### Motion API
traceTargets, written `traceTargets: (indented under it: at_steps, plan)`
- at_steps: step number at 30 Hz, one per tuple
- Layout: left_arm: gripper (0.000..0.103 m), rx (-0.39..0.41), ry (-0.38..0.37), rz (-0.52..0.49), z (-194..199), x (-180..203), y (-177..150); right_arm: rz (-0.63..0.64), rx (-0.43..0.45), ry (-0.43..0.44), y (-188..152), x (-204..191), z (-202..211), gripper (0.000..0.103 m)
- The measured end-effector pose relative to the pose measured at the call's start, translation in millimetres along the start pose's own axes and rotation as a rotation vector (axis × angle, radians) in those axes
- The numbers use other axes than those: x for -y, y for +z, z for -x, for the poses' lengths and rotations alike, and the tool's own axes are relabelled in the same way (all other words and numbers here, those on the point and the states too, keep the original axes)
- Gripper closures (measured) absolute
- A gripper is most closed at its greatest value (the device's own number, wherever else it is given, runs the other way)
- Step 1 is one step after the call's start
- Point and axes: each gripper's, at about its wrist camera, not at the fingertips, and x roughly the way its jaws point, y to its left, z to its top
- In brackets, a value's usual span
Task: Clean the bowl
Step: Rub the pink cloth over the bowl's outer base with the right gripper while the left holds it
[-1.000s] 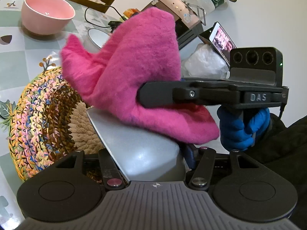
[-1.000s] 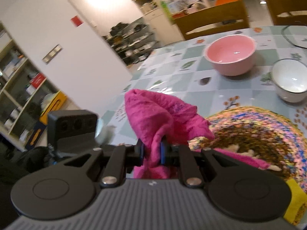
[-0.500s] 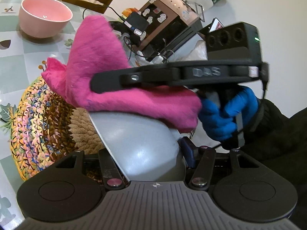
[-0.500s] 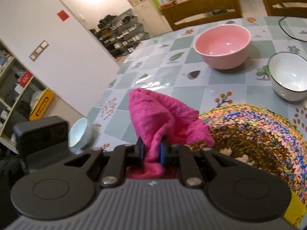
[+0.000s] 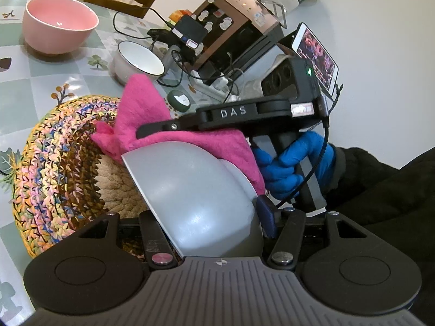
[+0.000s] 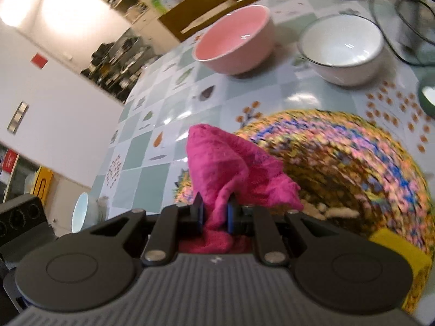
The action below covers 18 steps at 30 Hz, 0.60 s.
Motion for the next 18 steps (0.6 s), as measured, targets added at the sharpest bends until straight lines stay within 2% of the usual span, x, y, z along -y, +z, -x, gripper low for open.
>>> traceTargets:
  at_steps: [10,18]
  plan:
    - [0.045,-0.008,-0.015,0.019,0.7,-3.1,1.5,-0.107,0.031,-0.031,-15.3,25.7,11.9,0.087]
    - [0.045,-0.047,-0.058,0.063,-3.9,-11.4,7.4,-0.082,0.04,-0.044,-14.3,20.3,13.2,0.087]
